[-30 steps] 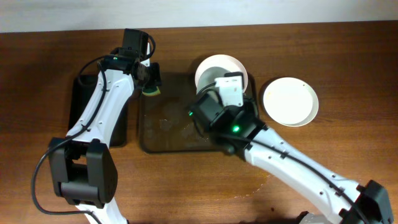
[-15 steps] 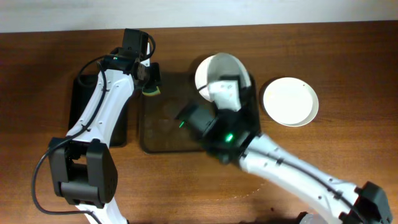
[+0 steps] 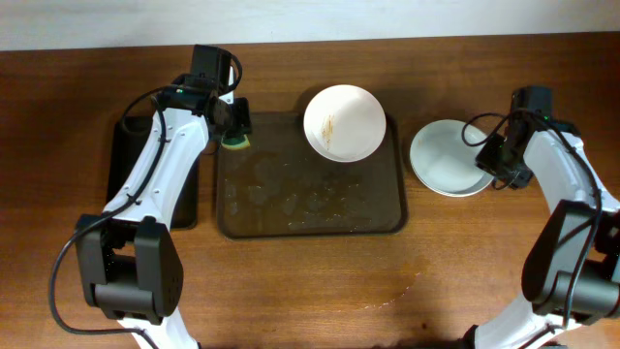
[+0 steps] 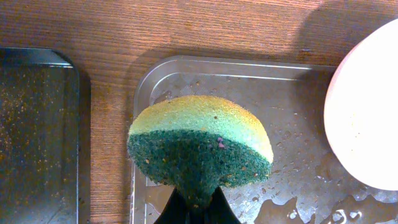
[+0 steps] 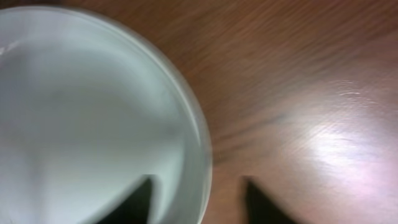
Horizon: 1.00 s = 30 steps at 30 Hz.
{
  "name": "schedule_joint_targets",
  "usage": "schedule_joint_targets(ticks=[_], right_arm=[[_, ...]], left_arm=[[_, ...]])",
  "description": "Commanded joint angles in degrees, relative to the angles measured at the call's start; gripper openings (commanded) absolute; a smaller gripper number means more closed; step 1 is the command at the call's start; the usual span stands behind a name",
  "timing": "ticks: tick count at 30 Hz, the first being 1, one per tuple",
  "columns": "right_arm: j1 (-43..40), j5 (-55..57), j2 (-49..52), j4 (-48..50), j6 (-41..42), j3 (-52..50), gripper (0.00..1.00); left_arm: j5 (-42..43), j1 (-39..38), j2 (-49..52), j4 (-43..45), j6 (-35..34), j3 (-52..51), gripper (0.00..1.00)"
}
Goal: Clean dirty plates on tray and stack at the side
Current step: 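Drag the last white plate toward the tray center with the right gripper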
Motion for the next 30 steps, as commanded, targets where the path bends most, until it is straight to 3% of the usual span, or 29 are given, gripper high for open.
schedule_joint_targets(ticks=[1, 3, 5, 7, 10, 14, 17, 20, 21, 22, 24, 26, 28, 29, 30], right_arm=[[0.46, -18.34, 0.15, 0.15, -2.75, 2.8, 0.77], [5.25, -22.95, 0.17, 0.63, -2.49, 6.45, 0.72], [14.29, -22.71, 0.46, 6.4, 7.93, 7.17, 0.61], [22.84, -14.47, 2.71, 13.6, 14.58, 7.17, 0.58], [29.22, -5.92, 7.67, 15.85, 18.99, 7.17, 0.51], [30.25, -6.54, 12.48, 12.74, 18.99, 7.15, 0.34], [32.06, -12.39, 12.9, 6.67, 18.18, 7.15, 0.3], [37.2, -18.45, 12.83, 2.29, 14.21, 7.23, 0.17], [38.69, -18.78, 12.81, 1.79, 13.09, 7.65, 0.22], [39.23, -18.73, 12.81, 1.81, 10.95, 8.9, 0.38], [38.14, -17.38, 12.81, 4.04, 6.58, 11.02, 0.49], [37.07, -16.81, 12.85, 11.1, -5.18, 11.1, 0.49], [37.09, -16.81, 12.94, 18.25, -23.21, 11.1, 0.49], [37.42, -16.83, 13.35, 19.93, -33.59, 11.08, 0.61], [38.1, -16.85, 14.29, 20.37, -39.1, 11.08, 0.66]], left_arm=[[0.42, 0.2, -0.13, 0.31, -0.13, 0.07, 0.01], [0.42, 0.2, -0.13, 0.31, -0.13, 0.07, 0.01], [0.42, 0.2, -0.13, 0.28, -0.13, 0.07, 0.01], [0.39, 0.2, -0.13, 0.17, -0.13, 0.07, 0.01], [0.42, 0.2, -0.13, 0.13, -0.13, -0.7, 0.01], [0.44, 0.2, -0.11, 0.09, -0.15, -1.92, 0.01], [0.44, 0.2, -0.11, 0.09, -0.15, -1.92, 0.01], [0.44, 0.2, -0.11, 0.09, -0.15, -1.92, 0.01], [0.44, 0.2, -0.11, 0.09, -0.15, -1.92, 0.01], [0.44, 0.2, -0.11, 0.09, -0.13, -1.92, 0.01], [0.44, 0.2, -0.11, 0.07, -0.13, -1.92, 0.01], [0.44, 0.2, -0.11, 0.07, -0.15, -1.97, 0.01], [0.39, 0.2, -0.11, 0.13, -0.13, -1.97, 0.01], [0.39, 0.22, -0.11, 0.15, -0.13, -1.97, 0.01], [0.39, 0.22, -0.11, 0.13, -0.13, -1.97, 0.01]])
